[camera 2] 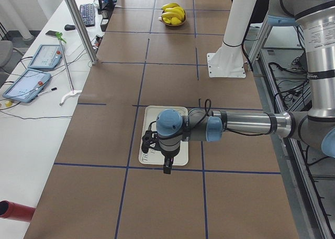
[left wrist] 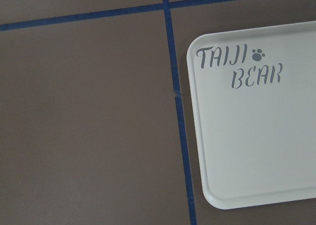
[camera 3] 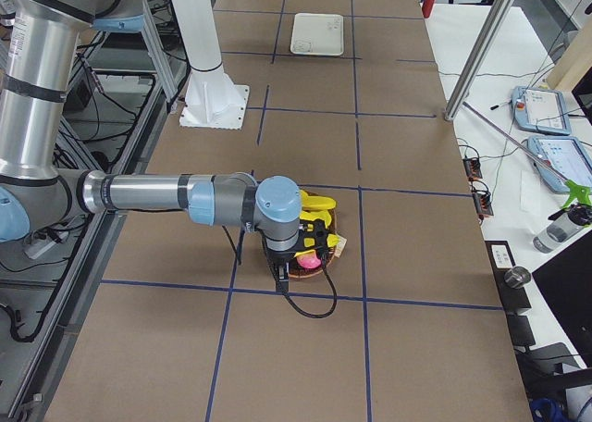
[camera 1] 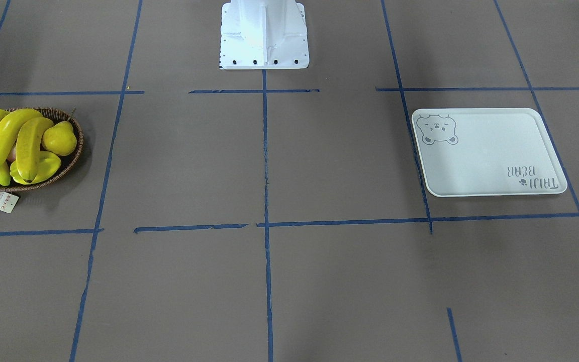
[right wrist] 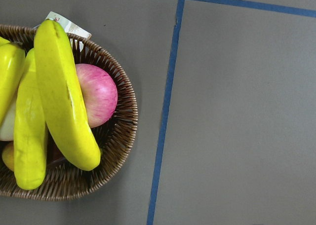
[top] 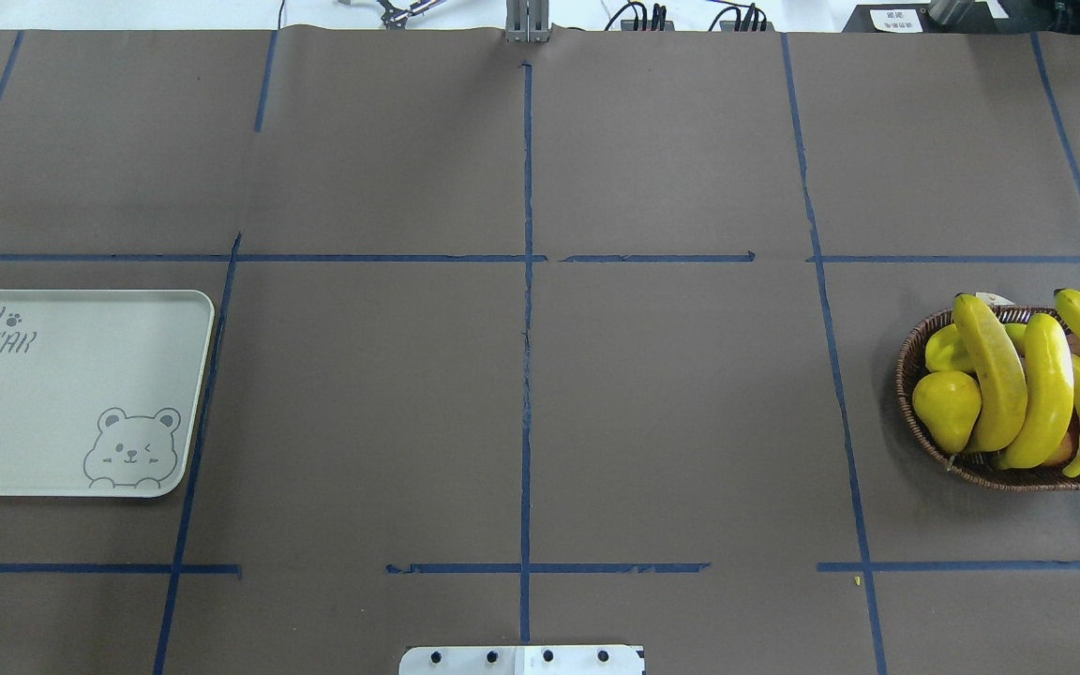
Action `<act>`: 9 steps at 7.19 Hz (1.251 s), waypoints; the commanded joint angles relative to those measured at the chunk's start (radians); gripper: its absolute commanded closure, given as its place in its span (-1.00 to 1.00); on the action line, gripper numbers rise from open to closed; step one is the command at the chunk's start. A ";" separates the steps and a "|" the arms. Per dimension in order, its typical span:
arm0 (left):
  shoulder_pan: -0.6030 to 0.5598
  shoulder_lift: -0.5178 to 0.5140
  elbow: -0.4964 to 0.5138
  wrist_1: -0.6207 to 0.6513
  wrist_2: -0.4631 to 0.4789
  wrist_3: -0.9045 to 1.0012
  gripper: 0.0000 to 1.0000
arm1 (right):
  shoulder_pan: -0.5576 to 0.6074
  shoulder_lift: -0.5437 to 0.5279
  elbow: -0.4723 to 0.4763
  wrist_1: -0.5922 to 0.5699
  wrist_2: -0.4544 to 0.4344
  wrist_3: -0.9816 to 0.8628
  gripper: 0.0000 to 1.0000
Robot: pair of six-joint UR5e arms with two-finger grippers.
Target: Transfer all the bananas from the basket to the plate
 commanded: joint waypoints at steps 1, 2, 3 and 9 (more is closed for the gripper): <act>0.005 0.000 0.002 0.000 0.002 0.000 -1.00 | 0.000 0.000 0.000 0.000 0.002 -0.003 -0.98; 0.013 0.000 0.008 -0.002 0.001 0.000 -1.00 | 0.000 0.002 0.000 0.046 0.002 -0.002 -0.99; 0.011 0.000 0.010 -0.002 0.001 -0.002 -1.00 | -0.005 -0.001 -0.002 0.163 0.002 -0.006 -0.99; 0.021 0.000 0.014 0.000 0.001 0.000 -1.00 | -0.240 -0.090 -0.031 0.706 -0.027 0.389 -0.91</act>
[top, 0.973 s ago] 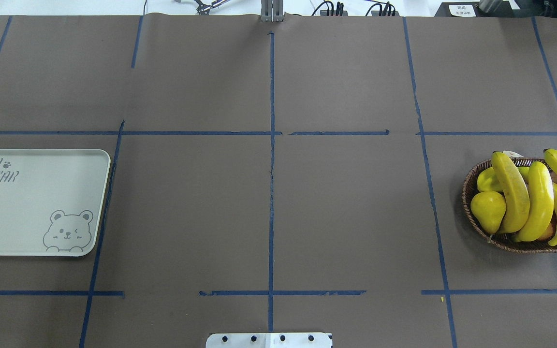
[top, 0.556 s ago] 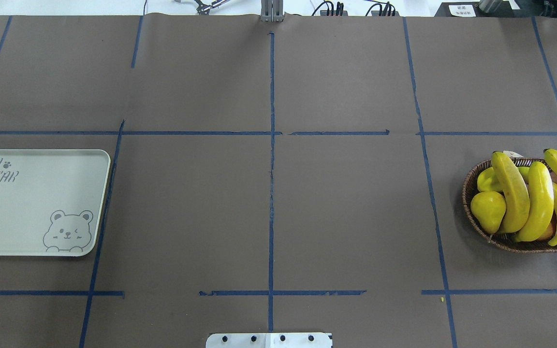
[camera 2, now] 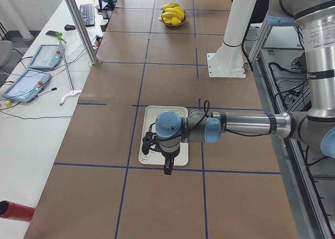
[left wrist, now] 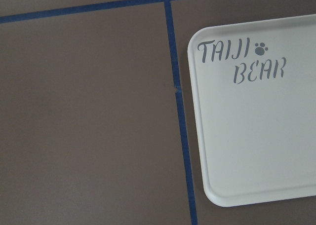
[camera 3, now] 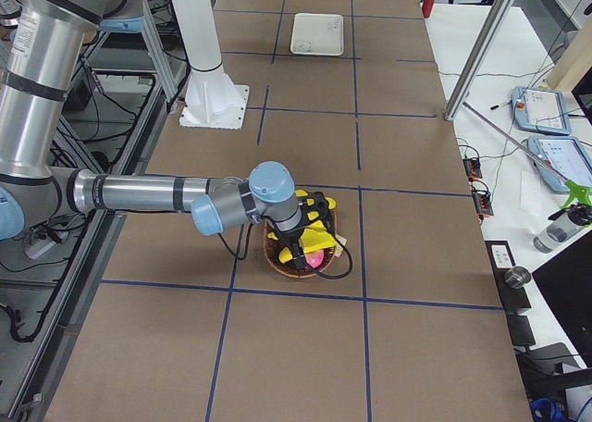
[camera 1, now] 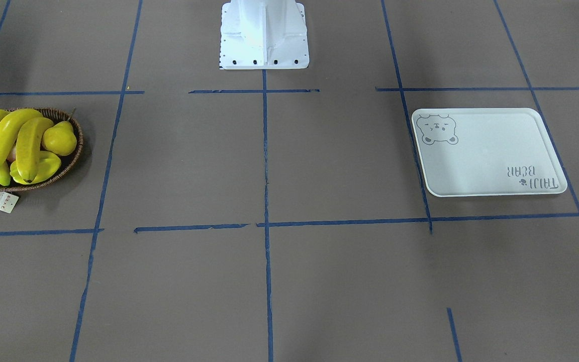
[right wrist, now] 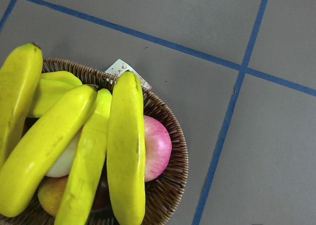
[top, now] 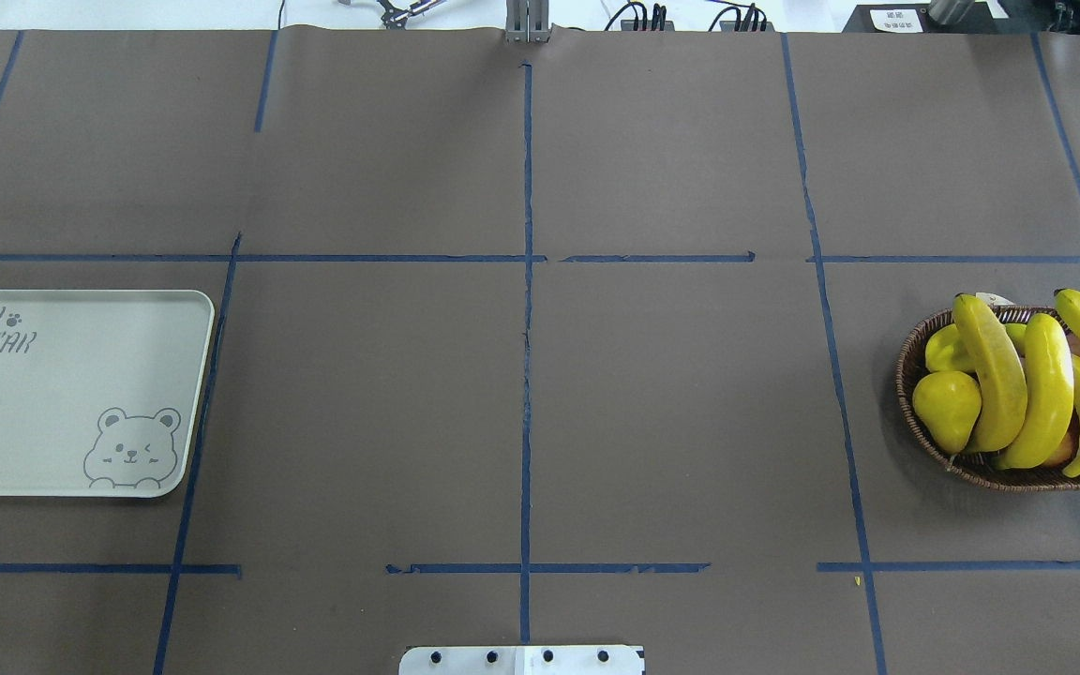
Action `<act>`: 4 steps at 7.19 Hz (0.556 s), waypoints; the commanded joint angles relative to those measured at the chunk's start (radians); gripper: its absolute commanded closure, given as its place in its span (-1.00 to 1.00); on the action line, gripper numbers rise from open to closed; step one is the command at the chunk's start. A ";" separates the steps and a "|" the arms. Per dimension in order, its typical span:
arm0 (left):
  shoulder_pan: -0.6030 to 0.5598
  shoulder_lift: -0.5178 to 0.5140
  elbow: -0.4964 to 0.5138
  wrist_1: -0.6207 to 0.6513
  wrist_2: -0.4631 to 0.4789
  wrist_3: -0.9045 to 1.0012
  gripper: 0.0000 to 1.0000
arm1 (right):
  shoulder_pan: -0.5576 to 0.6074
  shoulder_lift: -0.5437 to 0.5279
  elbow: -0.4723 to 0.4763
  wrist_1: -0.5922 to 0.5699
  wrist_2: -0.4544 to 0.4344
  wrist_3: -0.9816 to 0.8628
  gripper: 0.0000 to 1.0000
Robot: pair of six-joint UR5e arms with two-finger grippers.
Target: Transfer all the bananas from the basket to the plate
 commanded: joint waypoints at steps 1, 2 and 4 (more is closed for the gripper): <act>0.001 0.000 0.002 0.000 0.000 0.001 -1.00 | -0.129 -0.025 -0.017 0.186 -0.073 0.206 -0.86; 0.001 0.000 0.003 0.000 0.000 -0.001 -1.00 | -0.153 -0.025 -0.021 0.203 -0.101 0.215 -0.85; 0.009 0.000 0.003 0.000 0.000 -0.001 -1.00 | -0.205 -0.026 -0.078 0.302 -0.158 0.258 -0.75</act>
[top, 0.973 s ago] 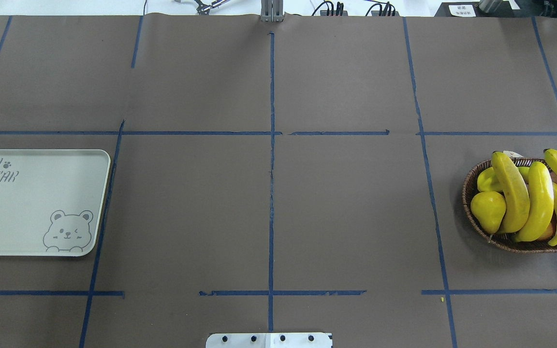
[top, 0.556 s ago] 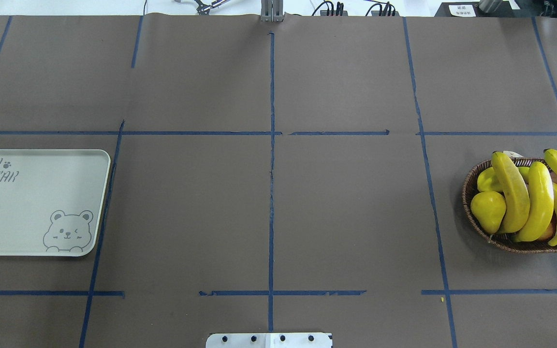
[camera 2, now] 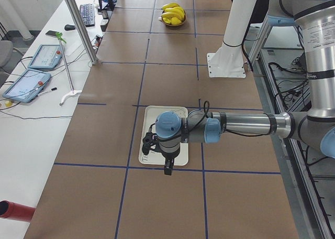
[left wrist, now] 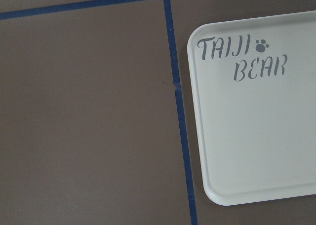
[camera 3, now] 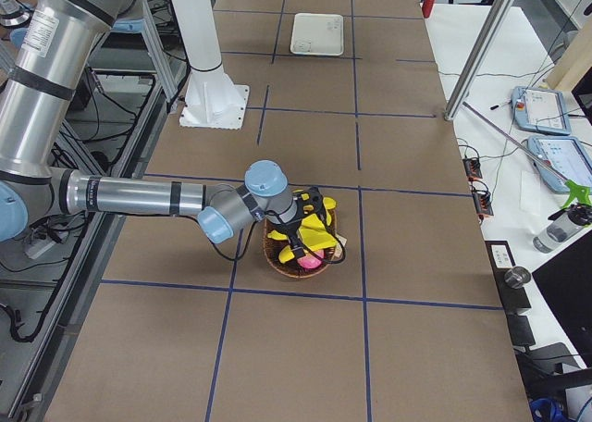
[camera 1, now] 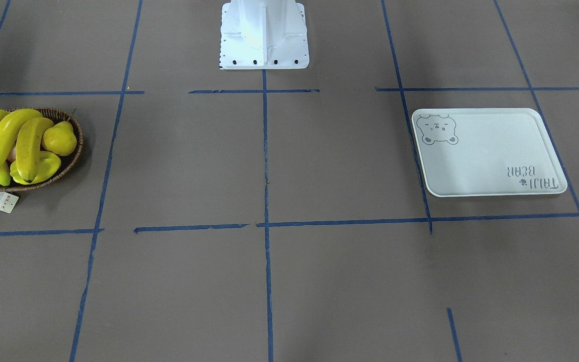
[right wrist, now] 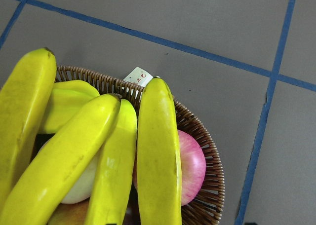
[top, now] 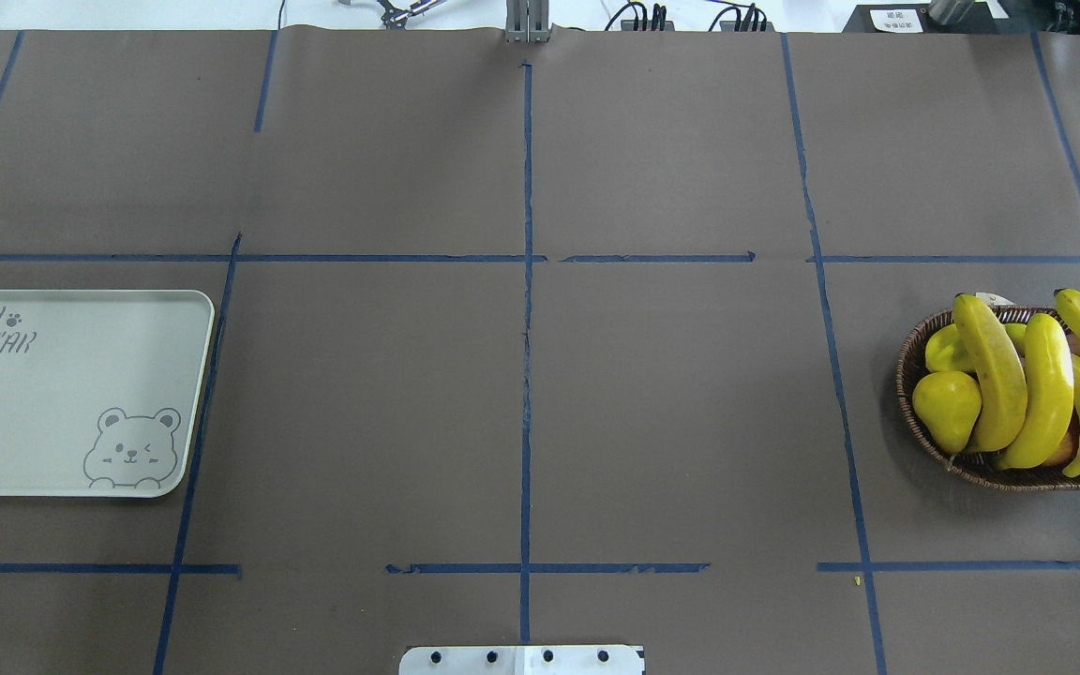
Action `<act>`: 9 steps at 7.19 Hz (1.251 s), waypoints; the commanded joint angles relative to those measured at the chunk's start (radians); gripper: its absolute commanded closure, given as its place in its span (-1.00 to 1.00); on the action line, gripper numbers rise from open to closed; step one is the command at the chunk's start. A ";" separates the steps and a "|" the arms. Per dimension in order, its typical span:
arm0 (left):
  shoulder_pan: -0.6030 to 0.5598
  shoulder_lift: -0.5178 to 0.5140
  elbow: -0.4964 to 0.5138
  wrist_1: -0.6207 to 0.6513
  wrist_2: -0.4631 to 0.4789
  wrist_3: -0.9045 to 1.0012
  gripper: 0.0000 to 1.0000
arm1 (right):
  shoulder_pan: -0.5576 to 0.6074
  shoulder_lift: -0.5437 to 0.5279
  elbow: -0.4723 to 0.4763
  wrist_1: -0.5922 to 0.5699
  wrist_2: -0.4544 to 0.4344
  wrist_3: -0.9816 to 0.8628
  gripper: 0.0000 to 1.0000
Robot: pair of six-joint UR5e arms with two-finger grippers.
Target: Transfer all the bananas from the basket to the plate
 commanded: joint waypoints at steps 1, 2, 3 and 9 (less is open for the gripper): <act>0.009 0.000 0.002 0.000 -0.002 -0.001 -1.00 | -0.066 -0.002 -0.103 0.173 -0.060 0.063 -0.74; 0.009 0.000 0.000 0.000 -0.002 -0.001 -1.00 | -0.089 0.000 -0.129 0.221 -0.087 0.074 -0.74; 0.009 0.000 0.000 0.000 -0.002 -0.001 -1.00 | -0.108 0.003 -0.129 0.222 -0.095 0.078 -0.72; 0.010 0.000 0.000 0.000 -0.002 -0.001 -1.00 | -0.159 0.000 -0.145 0.222 -0.112 0.066 -0.39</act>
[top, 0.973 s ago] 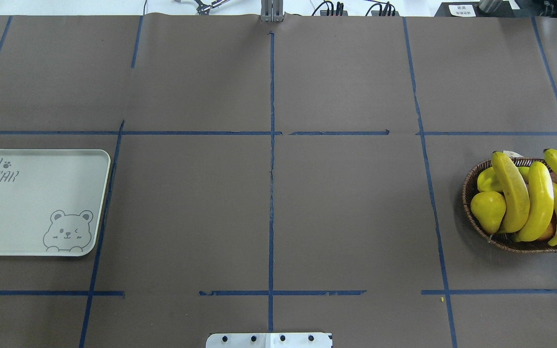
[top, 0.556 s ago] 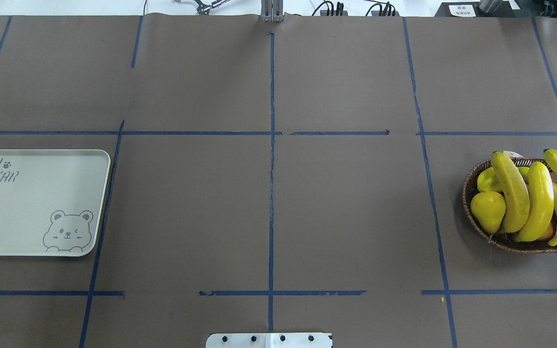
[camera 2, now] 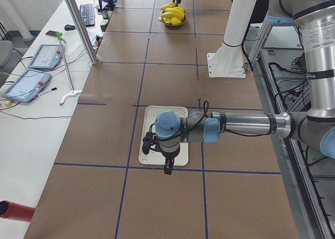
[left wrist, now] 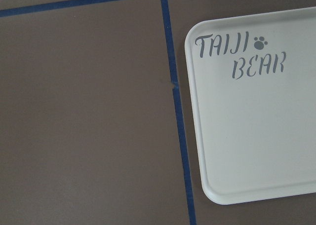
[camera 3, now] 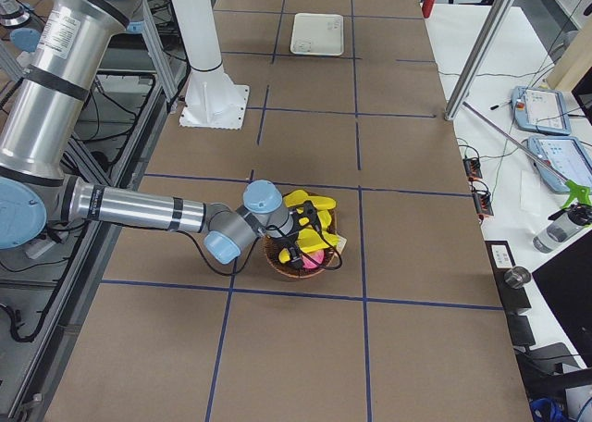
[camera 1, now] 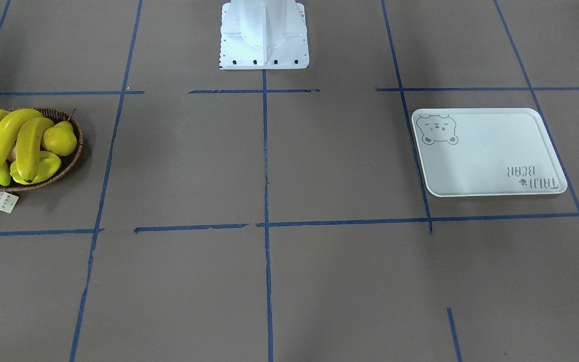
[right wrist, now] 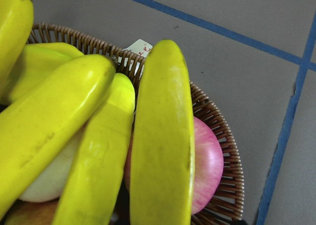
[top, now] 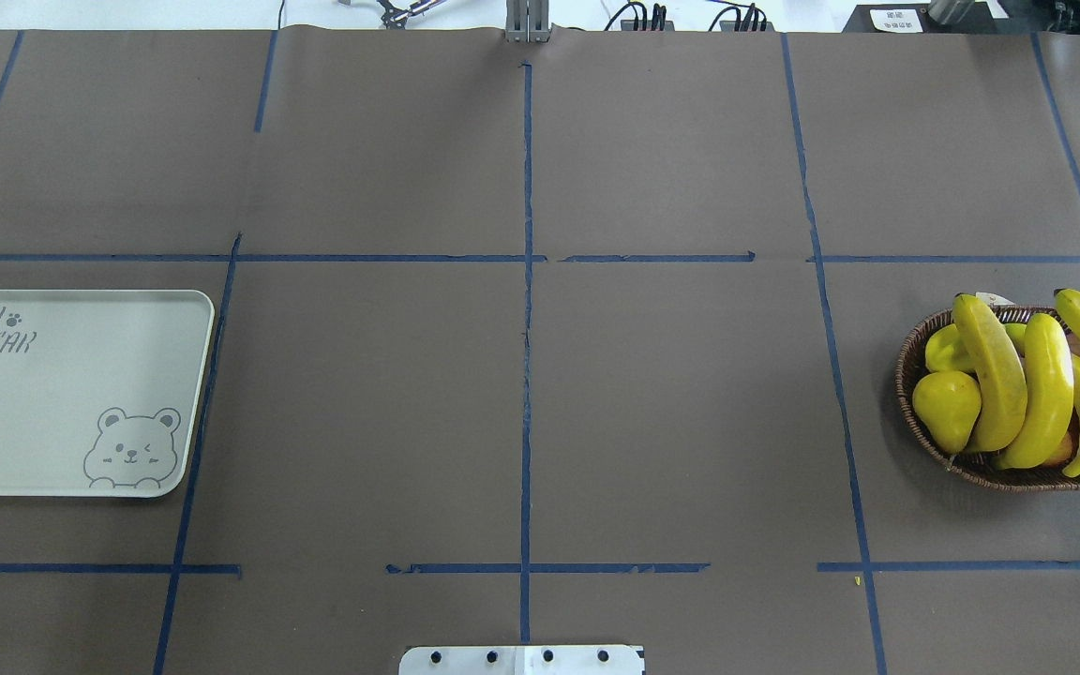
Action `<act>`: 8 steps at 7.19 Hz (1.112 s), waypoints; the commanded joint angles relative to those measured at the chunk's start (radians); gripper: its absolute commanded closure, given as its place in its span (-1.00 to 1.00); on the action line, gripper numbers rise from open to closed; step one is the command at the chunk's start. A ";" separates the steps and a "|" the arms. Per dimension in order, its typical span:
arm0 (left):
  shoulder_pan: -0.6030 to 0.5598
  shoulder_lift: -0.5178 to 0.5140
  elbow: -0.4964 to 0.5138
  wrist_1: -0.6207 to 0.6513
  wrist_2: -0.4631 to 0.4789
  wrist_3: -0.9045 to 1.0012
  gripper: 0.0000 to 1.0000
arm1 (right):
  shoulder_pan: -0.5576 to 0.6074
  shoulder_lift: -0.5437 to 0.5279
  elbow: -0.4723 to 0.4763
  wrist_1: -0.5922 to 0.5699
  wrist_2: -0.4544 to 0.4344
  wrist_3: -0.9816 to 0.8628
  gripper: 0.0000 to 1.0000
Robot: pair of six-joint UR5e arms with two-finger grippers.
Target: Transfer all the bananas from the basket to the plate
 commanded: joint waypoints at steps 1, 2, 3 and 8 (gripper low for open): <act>0.001 0.000 0.000 0.000 0.000 0.000 -1.00 | -0.007 -0.007 -0.006 -0.001 -0.003 -0.005 -0.29; 0.001 0.000 0.000 0.000 0.000 0.000 -1.00 | -0.010 -0.007 -0.015 0.000 -0.003 -0.007 -0.17; 0.001 0.000 0.000 0.000 0.000 0.000 -1.00 | -0.019 -0.005 -0.023 -0.001 -0.004 -0.007 -0.11; 0.001 0.000 0.000 0.000 -0.002 0.000 -1.00 | -0.016 -0.008 -0.018 -0.001 -0.001 -0.014 0.91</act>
